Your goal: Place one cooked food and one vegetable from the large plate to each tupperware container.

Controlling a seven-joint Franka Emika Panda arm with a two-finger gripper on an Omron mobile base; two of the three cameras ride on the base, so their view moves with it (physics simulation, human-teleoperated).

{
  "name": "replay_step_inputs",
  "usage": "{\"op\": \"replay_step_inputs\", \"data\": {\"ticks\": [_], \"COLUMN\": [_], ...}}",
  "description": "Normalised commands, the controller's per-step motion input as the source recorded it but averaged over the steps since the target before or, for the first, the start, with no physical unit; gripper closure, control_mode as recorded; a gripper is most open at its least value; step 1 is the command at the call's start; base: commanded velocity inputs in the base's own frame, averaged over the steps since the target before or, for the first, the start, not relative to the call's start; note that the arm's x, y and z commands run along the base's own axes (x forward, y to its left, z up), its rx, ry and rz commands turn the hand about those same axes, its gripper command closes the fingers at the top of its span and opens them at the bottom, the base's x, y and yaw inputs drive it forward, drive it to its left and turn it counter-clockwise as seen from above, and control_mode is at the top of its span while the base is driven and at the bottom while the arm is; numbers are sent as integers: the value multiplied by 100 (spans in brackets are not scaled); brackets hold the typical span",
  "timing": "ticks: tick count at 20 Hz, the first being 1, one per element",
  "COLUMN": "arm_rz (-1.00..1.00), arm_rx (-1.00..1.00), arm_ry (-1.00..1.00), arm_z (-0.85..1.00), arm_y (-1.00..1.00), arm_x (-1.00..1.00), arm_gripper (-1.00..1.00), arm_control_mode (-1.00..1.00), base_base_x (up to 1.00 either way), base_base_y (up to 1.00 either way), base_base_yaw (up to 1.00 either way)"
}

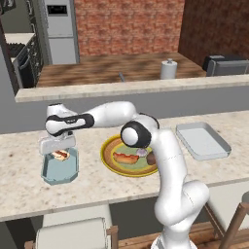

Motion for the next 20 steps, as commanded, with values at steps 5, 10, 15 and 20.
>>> {"op": "replay_step_inputs", "data": {"ticks": [5,10,15,20], "arm_rz": [-24,-25,-16,-13], "arm_rx": [-6,-2,3,3], "arm_ry": [14,17,-8,-37], "arm_z": [-37,-35,20,43], "arm_y": [7,-31,-65,-18], "arm_x": [0,0,-34,-69], "arm_gripper": [100,-100,-100,-100], "arm_control_mode": [-100,-100,-100,-100], "base_base_x": [0,0,0,0], "base_base_y": [0,0,0,0], "base_base_yaw": [0,0,0,0]}}
